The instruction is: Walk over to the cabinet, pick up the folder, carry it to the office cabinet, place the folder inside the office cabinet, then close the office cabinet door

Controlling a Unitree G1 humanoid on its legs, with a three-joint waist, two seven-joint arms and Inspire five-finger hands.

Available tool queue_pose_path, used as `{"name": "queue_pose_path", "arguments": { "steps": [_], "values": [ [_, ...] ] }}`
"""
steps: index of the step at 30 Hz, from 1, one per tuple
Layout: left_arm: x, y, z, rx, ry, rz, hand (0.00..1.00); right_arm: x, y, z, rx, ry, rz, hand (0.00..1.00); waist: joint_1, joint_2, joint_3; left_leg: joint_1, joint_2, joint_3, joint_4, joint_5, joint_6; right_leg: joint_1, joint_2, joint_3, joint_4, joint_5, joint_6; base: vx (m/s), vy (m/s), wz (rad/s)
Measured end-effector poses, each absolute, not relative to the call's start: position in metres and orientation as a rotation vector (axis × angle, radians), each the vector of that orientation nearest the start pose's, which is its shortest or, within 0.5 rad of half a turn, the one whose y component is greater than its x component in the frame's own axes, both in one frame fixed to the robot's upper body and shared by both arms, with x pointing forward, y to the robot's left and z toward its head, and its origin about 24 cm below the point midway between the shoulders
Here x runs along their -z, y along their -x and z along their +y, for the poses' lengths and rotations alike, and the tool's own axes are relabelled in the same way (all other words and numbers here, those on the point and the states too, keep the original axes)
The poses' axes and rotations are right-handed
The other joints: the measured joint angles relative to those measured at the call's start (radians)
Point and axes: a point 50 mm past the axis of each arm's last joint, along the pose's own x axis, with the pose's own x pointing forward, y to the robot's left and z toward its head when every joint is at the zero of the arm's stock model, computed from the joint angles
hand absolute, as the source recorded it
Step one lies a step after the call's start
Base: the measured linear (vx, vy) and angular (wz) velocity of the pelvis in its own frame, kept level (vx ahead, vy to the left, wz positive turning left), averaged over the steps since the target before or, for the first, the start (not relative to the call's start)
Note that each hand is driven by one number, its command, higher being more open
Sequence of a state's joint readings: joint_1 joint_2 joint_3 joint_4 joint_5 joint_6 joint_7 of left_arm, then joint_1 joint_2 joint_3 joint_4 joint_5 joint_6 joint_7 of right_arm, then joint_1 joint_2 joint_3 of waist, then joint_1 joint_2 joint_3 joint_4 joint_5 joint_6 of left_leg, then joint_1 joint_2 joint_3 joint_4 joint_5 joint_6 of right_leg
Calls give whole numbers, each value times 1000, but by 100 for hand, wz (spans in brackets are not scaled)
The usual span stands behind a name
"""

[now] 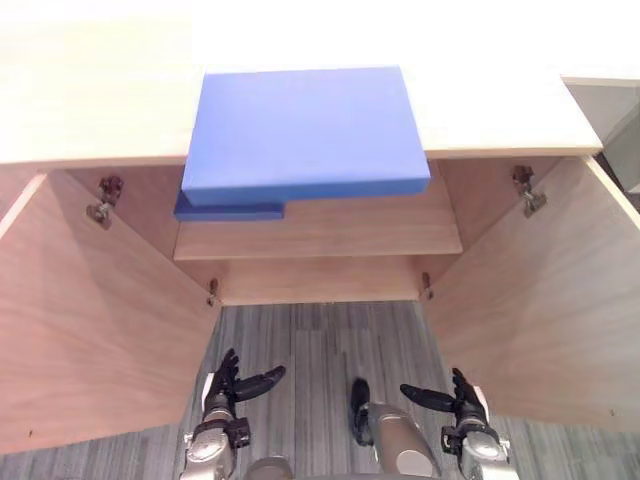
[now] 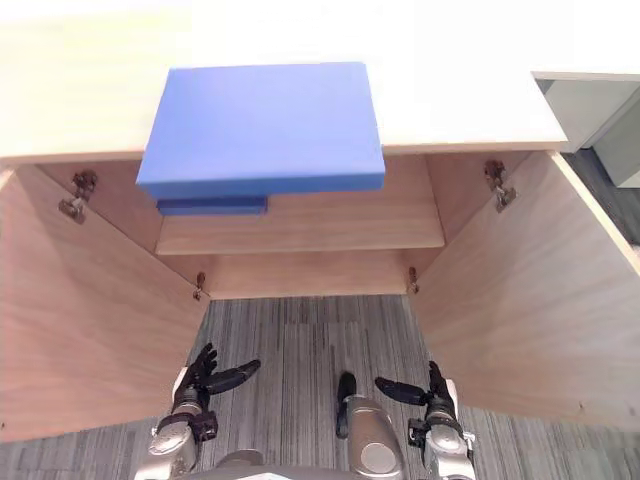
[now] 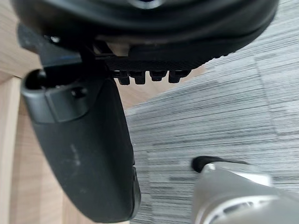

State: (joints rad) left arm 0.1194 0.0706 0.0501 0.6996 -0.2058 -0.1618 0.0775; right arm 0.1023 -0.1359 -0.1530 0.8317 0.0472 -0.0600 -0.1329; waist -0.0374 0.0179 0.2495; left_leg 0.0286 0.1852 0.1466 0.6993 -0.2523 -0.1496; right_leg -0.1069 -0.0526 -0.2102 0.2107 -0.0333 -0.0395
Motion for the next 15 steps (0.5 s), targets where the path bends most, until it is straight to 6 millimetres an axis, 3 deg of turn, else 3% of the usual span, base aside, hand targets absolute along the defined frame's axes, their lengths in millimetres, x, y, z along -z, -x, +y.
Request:
{"name": "queue_pose_path", "arguments": {
  "steps": [1,3,4,5,7,15],
  "values": [
    [113,-157,194,-269,112,642,100,130,-130,-234,373,81,852,100,4,-2,-3,-39,9,29,5,-23,28,49,0,-10,-38,0,0,247,-25,16],
    [109,-160,194,-267,113,621,100,126,-137,-234,375,72,819,100,22,5,-7,-90,2,56,-132,-20,44,69,0,-4,-61,2,8,210,41,-5],
    [107,-162,194,-266,113,611,100,124,-141,-235,382,68,802,100,23,21,-13,-107,-1,54,-285,55,63,70,8,-3,-63,-2,23,149,102,-5],
    [107,-162,193,-265,114,611,100,124,-141,-237,389,67,800,100,23,34,-20,-113,2,56,-342,88,71,70,18,-3,-63,-6,30,181,144,-2],
    [105,-162,202,-273,88,602,100,126,-140,-230,385,46,809,100,26,17,-32,-68,-30,57,-439,97,90,75,7,10,-86,-1,53,119,111,1],
    [84,-167,210,-256,56,499,100,131,-131,-231,398,39,845,100,25,16,-46,0,-81,72,-567,135,110,109,-18,18,-142,12,74,49,52,0]
  ]
}}
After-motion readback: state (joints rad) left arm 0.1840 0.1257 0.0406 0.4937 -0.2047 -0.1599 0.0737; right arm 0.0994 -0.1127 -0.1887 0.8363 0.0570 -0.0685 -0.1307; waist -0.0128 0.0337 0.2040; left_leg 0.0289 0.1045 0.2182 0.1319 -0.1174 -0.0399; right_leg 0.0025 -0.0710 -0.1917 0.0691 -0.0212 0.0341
